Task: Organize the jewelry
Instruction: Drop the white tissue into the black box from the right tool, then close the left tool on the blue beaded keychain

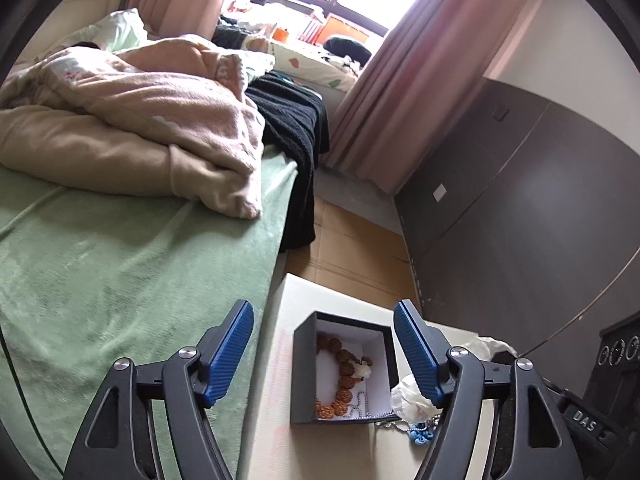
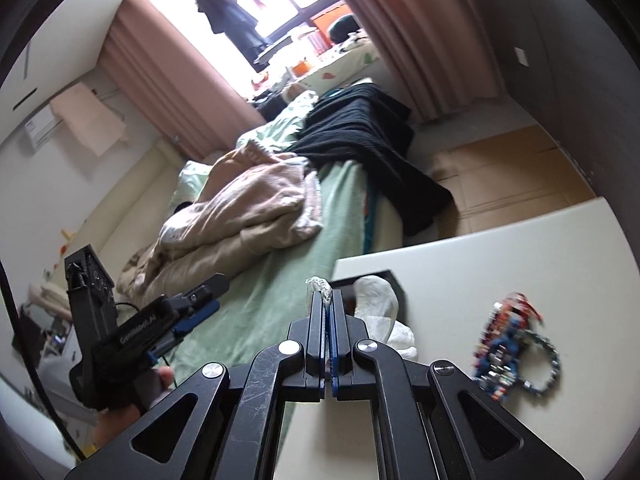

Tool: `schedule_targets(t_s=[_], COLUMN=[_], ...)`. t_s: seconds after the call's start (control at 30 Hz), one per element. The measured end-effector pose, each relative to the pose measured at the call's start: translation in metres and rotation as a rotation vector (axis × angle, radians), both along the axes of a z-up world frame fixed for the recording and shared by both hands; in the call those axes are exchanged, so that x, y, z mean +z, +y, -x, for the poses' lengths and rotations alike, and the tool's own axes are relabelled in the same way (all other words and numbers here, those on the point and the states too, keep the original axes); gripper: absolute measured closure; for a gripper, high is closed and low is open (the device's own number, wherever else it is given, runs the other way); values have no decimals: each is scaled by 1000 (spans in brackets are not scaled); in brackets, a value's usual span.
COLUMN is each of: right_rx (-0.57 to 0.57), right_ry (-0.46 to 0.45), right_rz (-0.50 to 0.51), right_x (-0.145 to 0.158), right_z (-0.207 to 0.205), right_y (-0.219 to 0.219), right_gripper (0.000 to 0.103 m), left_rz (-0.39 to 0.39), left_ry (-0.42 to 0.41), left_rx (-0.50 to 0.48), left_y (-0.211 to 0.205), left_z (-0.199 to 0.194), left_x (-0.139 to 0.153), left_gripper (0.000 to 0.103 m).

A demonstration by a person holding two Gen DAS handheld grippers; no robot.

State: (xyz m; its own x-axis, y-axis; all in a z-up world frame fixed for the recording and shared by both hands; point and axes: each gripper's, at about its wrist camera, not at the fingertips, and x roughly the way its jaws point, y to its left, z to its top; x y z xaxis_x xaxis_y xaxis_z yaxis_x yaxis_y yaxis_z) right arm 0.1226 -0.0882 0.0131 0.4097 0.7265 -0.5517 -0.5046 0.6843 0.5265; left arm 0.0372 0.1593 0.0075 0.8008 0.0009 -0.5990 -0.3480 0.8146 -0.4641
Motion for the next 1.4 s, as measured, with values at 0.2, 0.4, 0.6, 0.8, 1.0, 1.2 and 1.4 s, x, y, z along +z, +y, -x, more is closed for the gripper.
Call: schedule_targets(t_s=[0.2,0.4,0.6,0.8,1.0,1.2,1.4], right_rx=[38,64,86,-28,-146,-236,-288], right_ry=[-31,-31,136,116,119,168,208], right_rz=[16,21,112,106,83,67,46], right_x=[5,-13,-62,-45,-32,-38,-43], right_z=[-1,-4,-11,-10,-5,-1,7], right_y=[34,55,54,2,-56,-102,-131], right_gripper=[100,98,51,44,36,36,36], left_rz=[46,53,35,19,-3,-25,-36], left_ry=[-16,-25,-9,-5,3,26,64], left_rx=[33,38,9,-45,-135,-260,-355], left_y=[18,21,11,-9,-44,-93,-132], left_z=[8,9,4,-1,-11,-24,-40], left_x=[0,1,0,0,-1,-6,-18], left_gripper=[29,29,29,29,29,31,53])
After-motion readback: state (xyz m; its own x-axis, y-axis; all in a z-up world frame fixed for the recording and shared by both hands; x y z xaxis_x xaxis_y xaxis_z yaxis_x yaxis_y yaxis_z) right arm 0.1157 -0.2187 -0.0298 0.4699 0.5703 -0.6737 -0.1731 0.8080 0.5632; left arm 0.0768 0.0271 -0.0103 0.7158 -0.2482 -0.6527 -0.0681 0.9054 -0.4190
